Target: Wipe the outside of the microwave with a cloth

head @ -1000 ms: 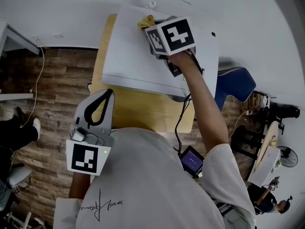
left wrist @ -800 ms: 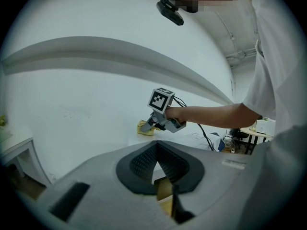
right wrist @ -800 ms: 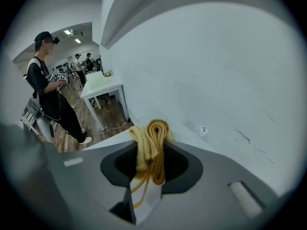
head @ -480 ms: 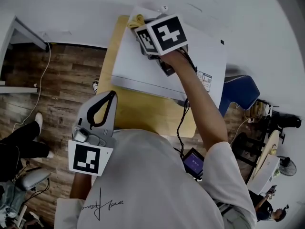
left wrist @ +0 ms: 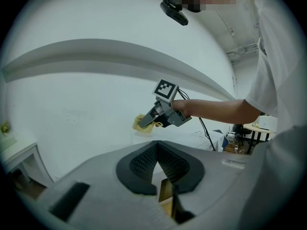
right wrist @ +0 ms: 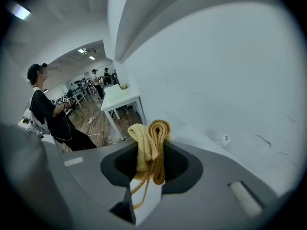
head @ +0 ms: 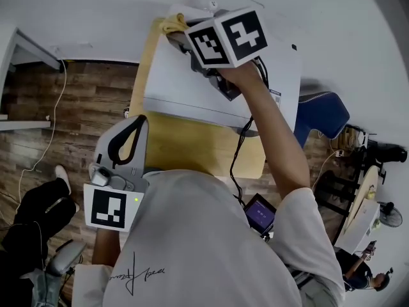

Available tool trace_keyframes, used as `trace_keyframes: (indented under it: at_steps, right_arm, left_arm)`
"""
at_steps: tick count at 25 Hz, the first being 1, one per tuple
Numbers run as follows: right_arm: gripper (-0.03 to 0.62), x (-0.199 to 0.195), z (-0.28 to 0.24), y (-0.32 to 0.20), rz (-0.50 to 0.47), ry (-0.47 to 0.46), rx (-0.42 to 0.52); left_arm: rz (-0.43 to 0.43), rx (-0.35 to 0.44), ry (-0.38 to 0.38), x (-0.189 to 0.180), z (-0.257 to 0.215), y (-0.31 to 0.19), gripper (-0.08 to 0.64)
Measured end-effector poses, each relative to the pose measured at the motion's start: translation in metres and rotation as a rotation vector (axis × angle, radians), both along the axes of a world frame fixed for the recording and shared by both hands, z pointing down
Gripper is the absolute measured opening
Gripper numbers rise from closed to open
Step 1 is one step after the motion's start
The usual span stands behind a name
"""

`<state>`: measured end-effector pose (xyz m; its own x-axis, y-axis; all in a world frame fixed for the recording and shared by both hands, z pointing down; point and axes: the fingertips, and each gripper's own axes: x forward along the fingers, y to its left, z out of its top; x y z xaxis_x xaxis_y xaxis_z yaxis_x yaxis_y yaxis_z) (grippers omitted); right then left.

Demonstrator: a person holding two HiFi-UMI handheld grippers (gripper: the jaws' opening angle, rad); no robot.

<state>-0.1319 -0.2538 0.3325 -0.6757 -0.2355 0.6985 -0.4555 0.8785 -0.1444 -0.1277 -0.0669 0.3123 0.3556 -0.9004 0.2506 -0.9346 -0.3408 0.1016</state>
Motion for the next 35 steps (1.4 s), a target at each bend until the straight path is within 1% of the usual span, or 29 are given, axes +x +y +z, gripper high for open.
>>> trace_keyframes:
  at_steps: [3, 7, 12, 17, 24, 26, 29, 33, 35]
  right_arm:
    - [0.12, 0.026, -0.006, -0.007, 0.043, 0.008, 0.01]
    - [0.12, 0.061, -0.011, -0.017, 0.102, 0.019, 0.019]
    - [0.12, 0.12, -0.01, -0.023, 0.185, 0.046, 0.028]
    - [0.12, 0.179, -0.003, -0.028, 0.262, 0.086, 0.021]
    - [0.12, 0.262, 0.002, -0.033, 0.394, 0.115, 0.007]
    - [0.12, 0.285, 0.002, -0.034, 0.428, 0.14, 0.013]
    - [0.12, 0.318, 0.005, -0.035, 0.471, 0.182, 0.024]
    - [0.12, 0.359, 0.009, -0.032, 0.541, 0.192, 0.008]
    - [0.12, 0.375, 0.012, -0.031, 0.565, 0.222, 0.014]
  left_arm:
    - [0.005, 0.01, -0.016, 0.002, -0.002, -0.003, -0.008]
    - [0.001, 0.011, -0.015, 0.005, -0.002, -0.006, -0.008]
    - [0.064, 0.028, -0.057, 0.02, -0.002, -0.004, -0.008]
    - [0.072, 0.014, -0.023, 0.039, -0.004, -0.007, -0.008]
    - [0.11, 0.03, -0.045, 0.054, -0.007, -0.005, -0.008]
    - [0.124, 0.031, -0.057, 0.057, -0.005, -0.005, -0.008]
    - [0.122, 0.026, -0.05, 0.061, -0.006, -0.006, -0.008]
    - [0.127, 0.017, -0.054, 0.064, -0.003, -0.004, -0.008]
    - [0.139, 0.011, -0.064, 0.065, 0.0, -0.004, -0.008]
